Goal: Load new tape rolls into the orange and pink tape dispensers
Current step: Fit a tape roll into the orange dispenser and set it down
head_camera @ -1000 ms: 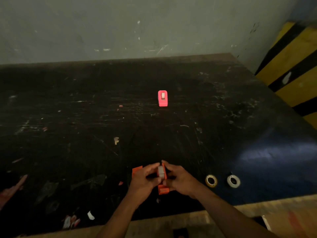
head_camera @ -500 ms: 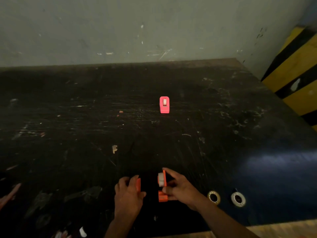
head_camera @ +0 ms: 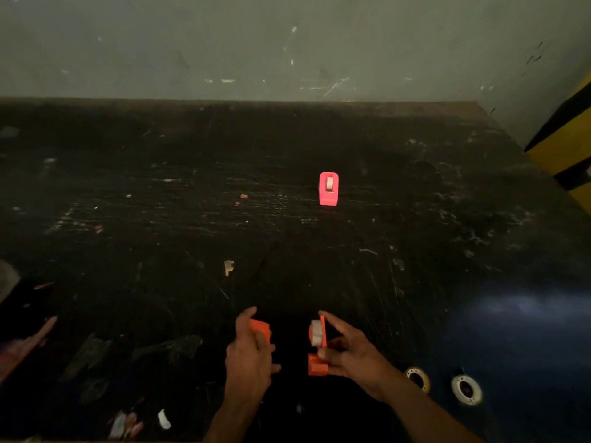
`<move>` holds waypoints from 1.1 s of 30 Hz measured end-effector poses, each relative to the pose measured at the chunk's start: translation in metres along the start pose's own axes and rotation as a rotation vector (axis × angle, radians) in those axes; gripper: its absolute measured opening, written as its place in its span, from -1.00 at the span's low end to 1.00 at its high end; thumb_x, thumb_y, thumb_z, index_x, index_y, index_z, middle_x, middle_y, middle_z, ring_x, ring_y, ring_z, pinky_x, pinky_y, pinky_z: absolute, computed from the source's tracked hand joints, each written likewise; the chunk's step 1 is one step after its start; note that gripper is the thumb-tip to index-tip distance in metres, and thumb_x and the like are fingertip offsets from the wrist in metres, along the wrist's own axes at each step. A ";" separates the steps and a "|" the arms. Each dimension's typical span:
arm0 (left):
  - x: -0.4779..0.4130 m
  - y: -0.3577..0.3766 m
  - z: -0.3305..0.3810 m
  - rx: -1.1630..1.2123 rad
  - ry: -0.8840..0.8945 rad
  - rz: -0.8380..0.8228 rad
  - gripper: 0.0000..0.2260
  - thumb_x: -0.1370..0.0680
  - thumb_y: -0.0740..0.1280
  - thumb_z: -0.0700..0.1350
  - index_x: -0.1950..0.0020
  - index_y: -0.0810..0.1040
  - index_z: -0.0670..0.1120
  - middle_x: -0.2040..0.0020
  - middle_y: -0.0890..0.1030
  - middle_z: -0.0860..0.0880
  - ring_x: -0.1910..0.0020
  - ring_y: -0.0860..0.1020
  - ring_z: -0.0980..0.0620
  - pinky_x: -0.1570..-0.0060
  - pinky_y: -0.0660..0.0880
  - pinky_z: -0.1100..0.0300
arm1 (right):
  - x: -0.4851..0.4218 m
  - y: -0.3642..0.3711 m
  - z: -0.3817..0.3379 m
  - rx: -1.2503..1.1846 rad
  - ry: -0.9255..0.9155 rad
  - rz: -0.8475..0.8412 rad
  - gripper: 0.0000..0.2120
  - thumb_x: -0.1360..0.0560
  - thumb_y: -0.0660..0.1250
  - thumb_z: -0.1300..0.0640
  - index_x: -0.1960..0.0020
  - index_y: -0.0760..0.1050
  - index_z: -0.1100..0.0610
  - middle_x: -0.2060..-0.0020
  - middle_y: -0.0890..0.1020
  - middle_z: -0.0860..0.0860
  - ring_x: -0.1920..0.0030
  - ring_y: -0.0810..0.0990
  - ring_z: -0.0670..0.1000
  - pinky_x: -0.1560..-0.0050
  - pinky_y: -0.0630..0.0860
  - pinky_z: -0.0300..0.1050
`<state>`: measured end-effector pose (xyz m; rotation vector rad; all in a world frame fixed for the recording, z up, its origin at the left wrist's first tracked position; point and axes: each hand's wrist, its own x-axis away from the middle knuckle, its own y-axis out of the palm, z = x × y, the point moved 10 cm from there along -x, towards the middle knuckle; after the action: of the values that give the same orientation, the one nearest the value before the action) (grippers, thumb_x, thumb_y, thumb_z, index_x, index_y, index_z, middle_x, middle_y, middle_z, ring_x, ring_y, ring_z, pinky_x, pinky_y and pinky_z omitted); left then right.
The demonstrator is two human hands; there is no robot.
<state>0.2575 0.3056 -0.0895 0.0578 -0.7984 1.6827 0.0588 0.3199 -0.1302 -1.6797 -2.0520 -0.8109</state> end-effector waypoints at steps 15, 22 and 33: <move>0.005 0.037 0.005 0.533 -0.265 -0.171 -0.89 -0.55 0.34 -0.12 0.06 0.58 -0.15 0.26 0.56 -0.10 0.41 0.44 0.07 0.44 0.34 0.23 | 0.009 0.000 -0.006 -0.081 -0.057 0.094 -0.34 -0.49 0.32 0.46 -0.44 0.33 -0.07 -0.07 0.58 0.22 0.01 0.67 0.11 0.00 0.65 0.03; 0.020 0.016 0.007 0.781 -0.257 -0.368 -0.75 -0.54 0.37 -0.24 -0.17 0.55 0.01 -0.06 0.68 -0.19 0.02 0.67 -0.12 0.19 0.58 0.01 | 0.032 0.040 -0.029 -0.140 -0.127 0.044 -0.46 -0.44 0.37 0.48 -0.28 0.48 0.01 -0.11 0.63 0.28 0.03 0.71 0.15 0.00 0.65 0.13; 0.058 -0.042 -0.002 0.767 -0.105 -0.392 -0.71 -0.53 0.39 -0.22 -0.25 0.58 -0.20 0.01 0.73 -0.23 0.11 0.73 -0.09 0.21 0.67 0.03 | 0.075 0.111 -0.042 0.030 -0.254 -0.007 -0.49 -0.49 0.33 0.44 -0.31 0.49 -0.02 -0.11 0.66 0.17 -0.08 0.69 0.10 0.00 0.66 -0.04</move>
<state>0.2791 0.3579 -0.0456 0.7866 -0.1552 1.5232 0.1464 0.3644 -0.0304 -1.8412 -2.2236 -0.5907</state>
